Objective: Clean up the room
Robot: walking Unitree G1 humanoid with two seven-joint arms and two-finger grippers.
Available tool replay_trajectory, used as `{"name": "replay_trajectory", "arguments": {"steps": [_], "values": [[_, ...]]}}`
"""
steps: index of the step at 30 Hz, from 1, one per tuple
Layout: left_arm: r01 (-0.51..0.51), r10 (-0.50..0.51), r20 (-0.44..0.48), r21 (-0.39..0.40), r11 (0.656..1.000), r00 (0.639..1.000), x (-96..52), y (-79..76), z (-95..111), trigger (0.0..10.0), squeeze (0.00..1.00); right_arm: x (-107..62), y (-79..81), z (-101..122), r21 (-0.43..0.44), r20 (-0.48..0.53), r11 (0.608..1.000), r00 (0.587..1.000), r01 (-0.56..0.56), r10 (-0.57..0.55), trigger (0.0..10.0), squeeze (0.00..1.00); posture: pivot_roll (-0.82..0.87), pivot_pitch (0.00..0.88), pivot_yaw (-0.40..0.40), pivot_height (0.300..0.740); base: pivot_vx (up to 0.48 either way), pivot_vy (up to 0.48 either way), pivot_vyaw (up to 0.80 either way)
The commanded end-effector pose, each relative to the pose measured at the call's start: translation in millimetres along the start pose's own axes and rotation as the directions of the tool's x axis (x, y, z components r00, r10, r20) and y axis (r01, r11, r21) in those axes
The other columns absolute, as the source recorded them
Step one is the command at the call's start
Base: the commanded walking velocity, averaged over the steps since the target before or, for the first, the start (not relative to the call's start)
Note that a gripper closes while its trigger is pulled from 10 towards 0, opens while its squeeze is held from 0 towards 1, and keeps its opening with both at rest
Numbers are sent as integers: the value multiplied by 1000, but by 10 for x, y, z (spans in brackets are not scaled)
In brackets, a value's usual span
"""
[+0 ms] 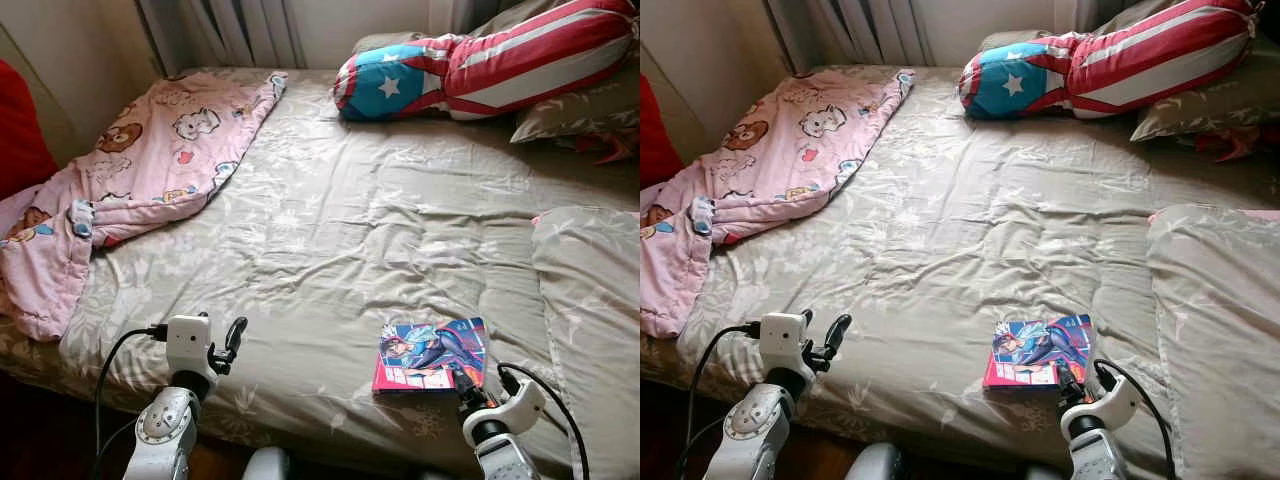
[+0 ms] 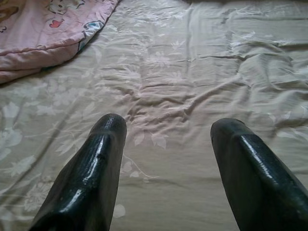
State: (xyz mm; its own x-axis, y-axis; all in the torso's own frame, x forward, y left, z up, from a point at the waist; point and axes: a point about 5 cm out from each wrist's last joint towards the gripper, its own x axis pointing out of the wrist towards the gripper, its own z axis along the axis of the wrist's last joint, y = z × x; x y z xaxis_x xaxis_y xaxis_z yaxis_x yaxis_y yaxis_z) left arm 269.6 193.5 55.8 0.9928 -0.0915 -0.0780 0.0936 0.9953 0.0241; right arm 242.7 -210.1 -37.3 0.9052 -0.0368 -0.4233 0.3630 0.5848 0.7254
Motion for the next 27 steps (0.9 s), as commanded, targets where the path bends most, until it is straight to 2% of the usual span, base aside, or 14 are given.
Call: {"name": "replay_trajectory", "arguments": {"steps": [1, 6, 8, 12, 14, 15, 18, 20, 23, 27], "values": [[-6, 6, -12, 25, 1000, 1000, -28, 50, -7, 10000, 0, -9, -15, 0, -1, 14, 1000, 1000, 12, -12, 10000, 729, 22, 109, 93, 655, 0, 0, 0], [-9, 10, -10, 24, 1000, 1000, -23, 53, -6, 10000, 0, -1, -8, 15, -6, 19, 1000, 1000, 17, -16, 10000, 737, 22, 105, 91, 655, 0, 0, 0], [-9, 9, -10, 24, 1000, 1000, -21, 48, -5, 10000, 0, -1, -14, 27, -7, 23, 1000, 999, 22, -22, 10000, 808, 21, 104, 91, 655, 0, 0, 0], [-6, 6, -10, 22, 1000, 1000, -16, 40, -6, 10000, 0, -9, -45, 50, -6, 36, 999, 998, 51, -51, 10000, 804, 19, 104, 91, 655, 0, 0, 0], [-4, 4, -11, 22, 1000, 1000, -11, 38, -8, 10000, 0, -18, -72, 54, -8, 39, 997, 996, 79, -78, 10000, 753, 17, 104, 91, 655, 0, 0, 0], [-4, 4, -10, 21, 1000, 1000, -11, 36, -8, 10000, 0, -28, -90, 49, -14, 38, 996, 995, 91, -90, 10000, 0, 17, 104, 91, 655, 0, 0, 0], [-3, 3, -10, 18, 1000, 1000, -7, 30, -8, 10000, 0, -57, -150, 41, -20, 39, 990, 990, 139, -138, 10000, 0, 17, 102, 90, 655, 0, 0, 0], [0, 0, -8, 14, 1000, 1000, -1, 17, -6, 10000, 0, -116, -273, 59, -9, 61, 970, 968, 243, -242, 10000, 0, 16, 99, 89, 655, 0, 0, 0], [2, -2, -8, 10, 1000, 1000, 7, 7, -10, 10000, 0, -162, -353, 64, -4, 70, 954, 951, 301, -300, 10000, 0, 12, 96, 86, 655, 0, 0, 0], [0, 0, -10, 4, 1000, 1000, 17, -1, -20, 10000, 0, -176, -356, 17, -60, 50, 954, 956, 293, -290, 10000, 0, 9, 90, 79, 655, 0, 0, 0]]}}
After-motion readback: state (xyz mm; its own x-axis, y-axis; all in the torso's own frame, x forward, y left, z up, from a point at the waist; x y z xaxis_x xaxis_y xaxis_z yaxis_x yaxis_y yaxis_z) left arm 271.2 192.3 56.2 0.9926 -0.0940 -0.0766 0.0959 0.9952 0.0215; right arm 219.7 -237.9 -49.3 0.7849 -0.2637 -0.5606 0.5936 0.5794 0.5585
